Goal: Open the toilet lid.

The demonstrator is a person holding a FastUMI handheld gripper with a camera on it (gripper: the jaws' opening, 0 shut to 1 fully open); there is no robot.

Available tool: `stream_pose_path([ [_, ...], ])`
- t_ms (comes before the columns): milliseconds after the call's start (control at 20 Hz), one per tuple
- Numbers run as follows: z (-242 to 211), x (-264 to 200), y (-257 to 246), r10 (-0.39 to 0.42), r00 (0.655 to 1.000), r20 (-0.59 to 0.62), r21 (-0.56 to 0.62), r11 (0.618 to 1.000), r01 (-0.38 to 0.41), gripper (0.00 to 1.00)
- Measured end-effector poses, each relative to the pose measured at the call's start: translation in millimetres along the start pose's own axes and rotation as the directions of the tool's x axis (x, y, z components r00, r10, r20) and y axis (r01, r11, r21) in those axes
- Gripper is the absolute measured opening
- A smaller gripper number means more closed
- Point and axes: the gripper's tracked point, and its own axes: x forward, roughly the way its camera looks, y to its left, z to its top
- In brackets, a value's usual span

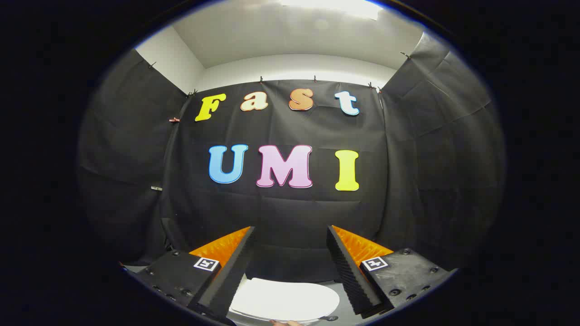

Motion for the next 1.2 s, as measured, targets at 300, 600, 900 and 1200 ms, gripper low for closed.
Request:
stream_pose_path([
  [300,5,2,7,0.014,1.000,-0.002,-0.004,1.000,-0.014,0.98],
  [600,19,2,20,0.054,0.998,0.014,-0.001,0.999,-0.054,0.98],
  [900,7,2,23,0.058,0.998,-0.027,0.020,0.998,-0.058,0.98],
  [1200,10,2,18,0.046,0.999,-0.030,0.039,0.998,-0.044,0.98],
])
